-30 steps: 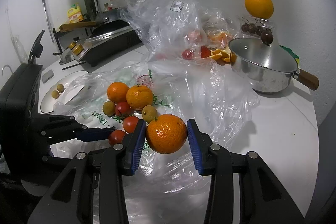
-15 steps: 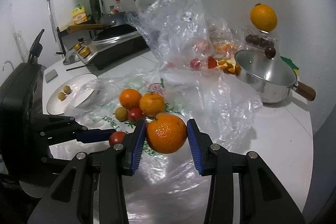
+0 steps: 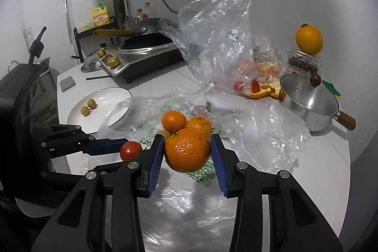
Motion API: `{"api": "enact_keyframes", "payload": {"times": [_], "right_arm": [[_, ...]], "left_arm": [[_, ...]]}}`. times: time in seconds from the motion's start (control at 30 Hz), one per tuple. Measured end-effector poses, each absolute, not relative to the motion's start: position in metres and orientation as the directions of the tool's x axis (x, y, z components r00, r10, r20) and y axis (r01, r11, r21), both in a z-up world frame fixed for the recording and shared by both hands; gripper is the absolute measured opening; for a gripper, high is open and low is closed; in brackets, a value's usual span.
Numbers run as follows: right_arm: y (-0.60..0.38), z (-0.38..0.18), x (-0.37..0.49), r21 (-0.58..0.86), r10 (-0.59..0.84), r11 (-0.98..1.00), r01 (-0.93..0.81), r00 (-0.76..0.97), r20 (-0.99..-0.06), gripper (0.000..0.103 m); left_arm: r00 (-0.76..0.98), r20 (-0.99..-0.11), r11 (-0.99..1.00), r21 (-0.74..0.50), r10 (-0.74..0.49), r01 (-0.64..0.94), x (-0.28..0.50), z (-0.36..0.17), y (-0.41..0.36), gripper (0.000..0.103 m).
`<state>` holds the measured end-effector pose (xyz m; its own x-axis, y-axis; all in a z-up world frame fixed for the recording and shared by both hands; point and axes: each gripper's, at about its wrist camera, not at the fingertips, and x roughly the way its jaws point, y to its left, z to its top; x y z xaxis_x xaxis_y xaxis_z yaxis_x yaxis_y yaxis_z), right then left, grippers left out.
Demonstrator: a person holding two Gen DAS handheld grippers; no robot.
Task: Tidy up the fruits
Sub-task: 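Carry the mandarin and the red tomato over the white plate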
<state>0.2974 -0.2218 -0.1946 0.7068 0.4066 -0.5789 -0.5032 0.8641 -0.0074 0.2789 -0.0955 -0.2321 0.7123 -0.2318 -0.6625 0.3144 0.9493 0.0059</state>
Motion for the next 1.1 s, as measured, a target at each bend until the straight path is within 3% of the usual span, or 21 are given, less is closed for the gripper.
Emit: {"api": "enact_keyframes", "payload": {"times": [1.1], "right_arm": [[-0.119, -0.184, 0.281, -0.073, 0.451, 0.791, -0.608, 0.658, -0.603, 0.042]], "left_arm": [[0.771, -0.617, 0.987, -0.055, -0.155, 0.154, 0.244, -0.227, 0.019, 0.029]]}}
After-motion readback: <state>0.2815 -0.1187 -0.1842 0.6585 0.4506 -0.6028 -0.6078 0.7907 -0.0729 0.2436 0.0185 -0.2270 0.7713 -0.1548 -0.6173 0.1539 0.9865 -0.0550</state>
